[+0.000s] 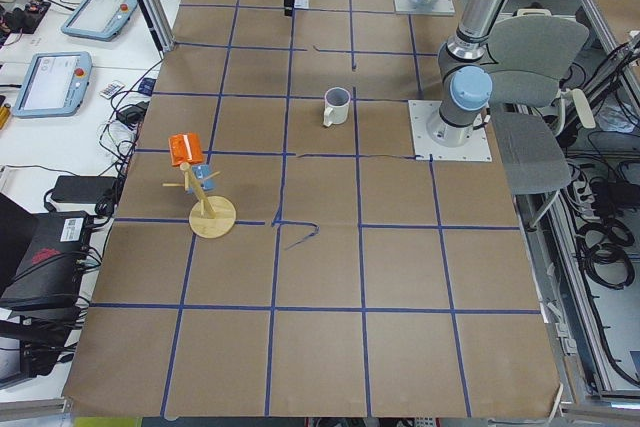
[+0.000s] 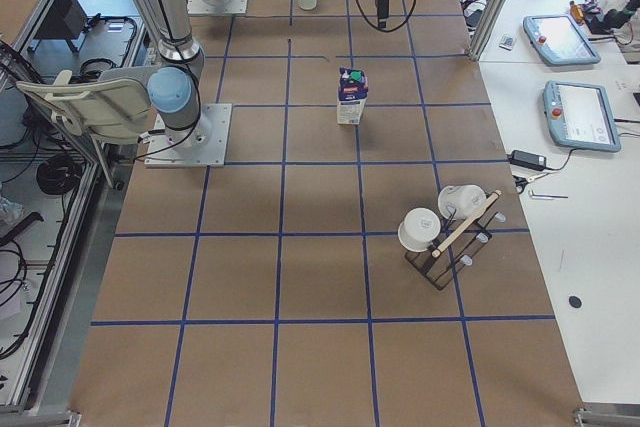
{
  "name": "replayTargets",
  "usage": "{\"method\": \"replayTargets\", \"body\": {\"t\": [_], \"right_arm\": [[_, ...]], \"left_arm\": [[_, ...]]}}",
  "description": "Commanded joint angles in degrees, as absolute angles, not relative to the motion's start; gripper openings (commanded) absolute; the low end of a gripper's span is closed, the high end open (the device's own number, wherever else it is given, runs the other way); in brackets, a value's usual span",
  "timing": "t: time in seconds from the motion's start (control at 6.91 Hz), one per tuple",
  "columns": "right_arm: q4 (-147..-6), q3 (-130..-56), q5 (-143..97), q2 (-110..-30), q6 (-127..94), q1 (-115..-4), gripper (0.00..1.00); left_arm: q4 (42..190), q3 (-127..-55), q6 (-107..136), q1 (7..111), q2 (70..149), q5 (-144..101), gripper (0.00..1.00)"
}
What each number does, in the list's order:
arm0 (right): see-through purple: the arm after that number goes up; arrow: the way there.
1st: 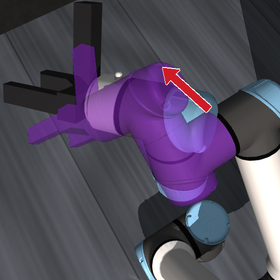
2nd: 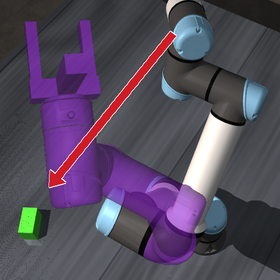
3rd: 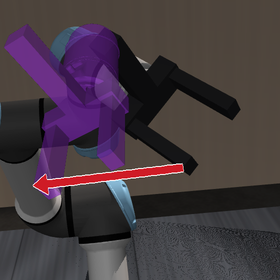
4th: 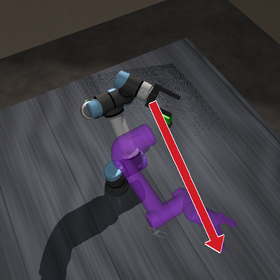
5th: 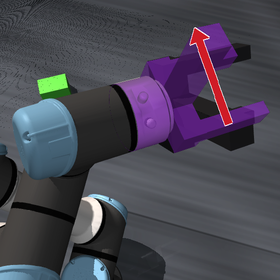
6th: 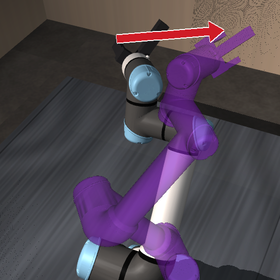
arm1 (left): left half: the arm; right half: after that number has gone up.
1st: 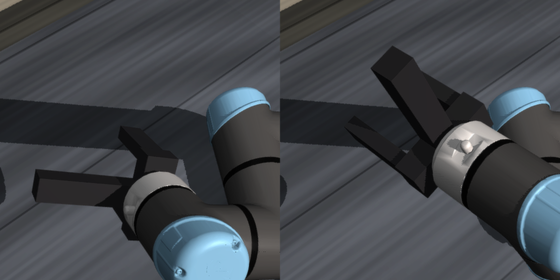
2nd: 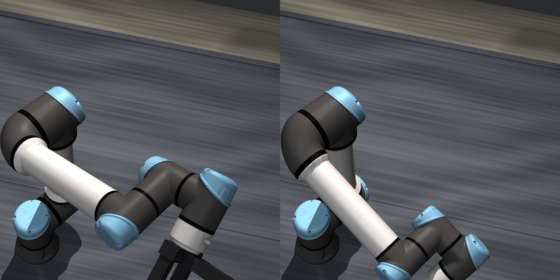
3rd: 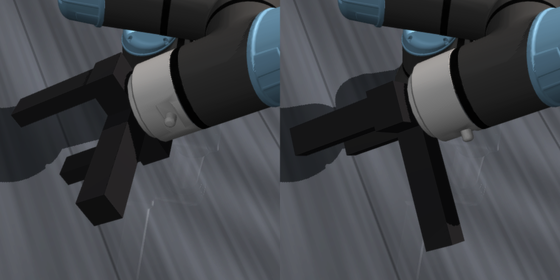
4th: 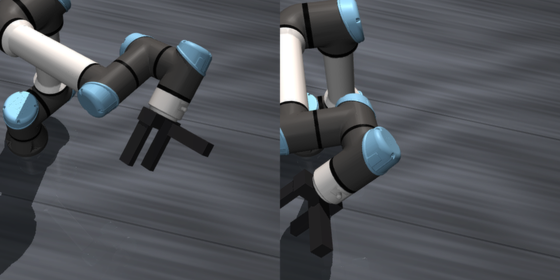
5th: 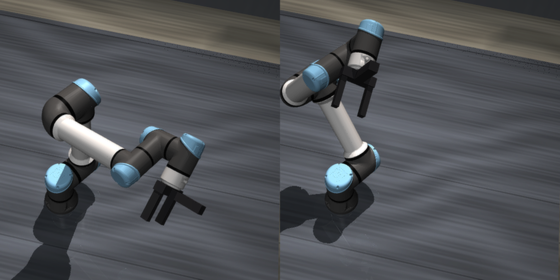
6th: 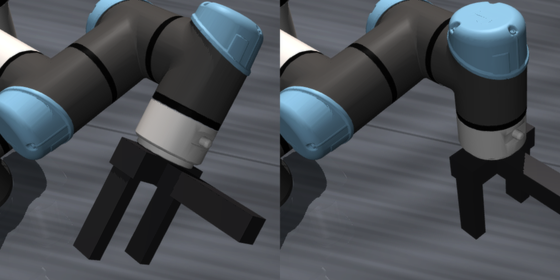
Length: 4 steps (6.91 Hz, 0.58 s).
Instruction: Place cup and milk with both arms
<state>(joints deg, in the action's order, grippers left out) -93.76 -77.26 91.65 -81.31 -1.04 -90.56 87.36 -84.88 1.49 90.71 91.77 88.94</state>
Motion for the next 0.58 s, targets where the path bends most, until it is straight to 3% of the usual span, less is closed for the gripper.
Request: {"method": "replayTargets", "body": {"t": [0.0,0.43], "right_arm": [[-93.77,-76.55,91.41,-80.34,-2.27,-93.58,1.0],[-95.34,-79.71,91.75,-80.68,-2.63,-93.52,1.0]], "left_arm": [[87.36,-84.9,1.49,90.62,91.76,88.95,1.0],[87.36,-84.9,1.49,90.7,91.67,88.86,1.0]]}}
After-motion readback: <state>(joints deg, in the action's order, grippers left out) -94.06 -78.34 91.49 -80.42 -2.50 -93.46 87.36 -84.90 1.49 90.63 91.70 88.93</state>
